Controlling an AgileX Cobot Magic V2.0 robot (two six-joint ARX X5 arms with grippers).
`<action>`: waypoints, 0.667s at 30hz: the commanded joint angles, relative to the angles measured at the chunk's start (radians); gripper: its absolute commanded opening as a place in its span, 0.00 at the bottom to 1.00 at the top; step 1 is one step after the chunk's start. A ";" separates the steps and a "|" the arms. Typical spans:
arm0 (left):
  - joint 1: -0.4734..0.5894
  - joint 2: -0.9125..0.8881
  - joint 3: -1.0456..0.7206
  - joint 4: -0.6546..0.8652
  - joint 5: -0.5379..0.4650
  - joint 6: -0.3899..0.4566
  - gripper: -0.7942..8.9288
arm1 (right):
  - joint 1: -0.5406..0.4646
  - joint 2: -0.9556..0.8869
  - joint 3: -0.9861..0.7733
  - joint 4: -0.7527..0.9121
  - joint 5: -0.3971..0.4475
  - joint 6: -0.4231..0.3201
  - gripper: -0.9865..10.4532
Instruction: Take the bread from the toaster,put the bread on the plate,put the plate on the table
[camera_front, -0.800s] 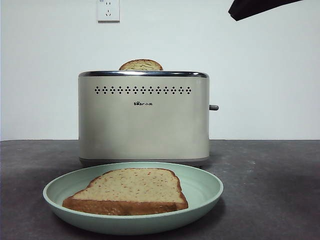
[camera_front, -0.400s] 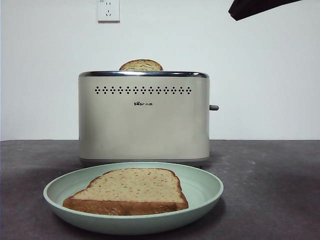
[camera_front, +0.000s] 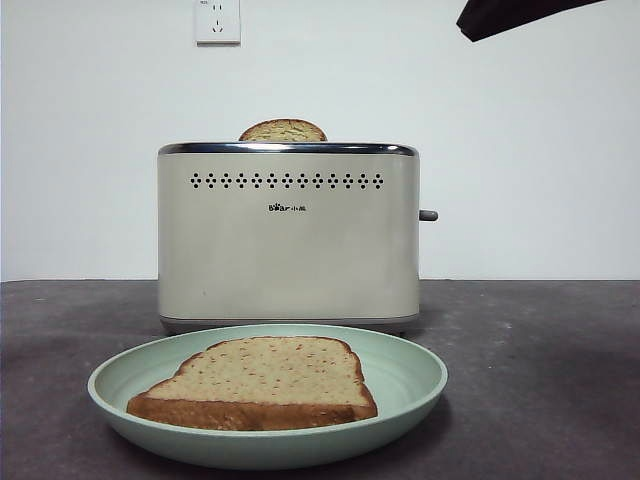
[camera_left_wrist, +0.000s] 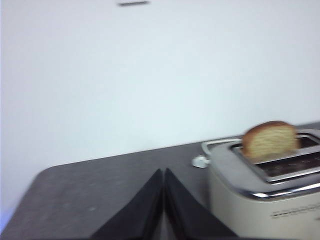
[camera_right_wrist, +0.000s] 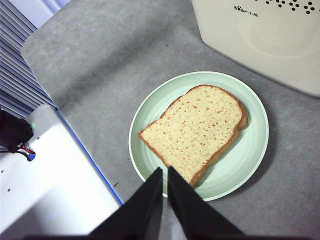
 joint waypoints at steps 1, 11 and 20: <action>0.044 -0.039 -0.087 0.035 -0.003 -0.021 0.09 | 0.010 0.006 0.009 0.010 0.001 -0.007 0.09; 0.107 -0.149 -0.399 0.164 -0.003 -0.100 0.09 | 0.010 0.006 0.009 0.010 0.001 -0.007 0.09; 0.107 -0.231 -0.512 0.151 -0.003 -0.100 0.09 | 0.010 0.006 0.009 0.010 0.001 -0.007 0.09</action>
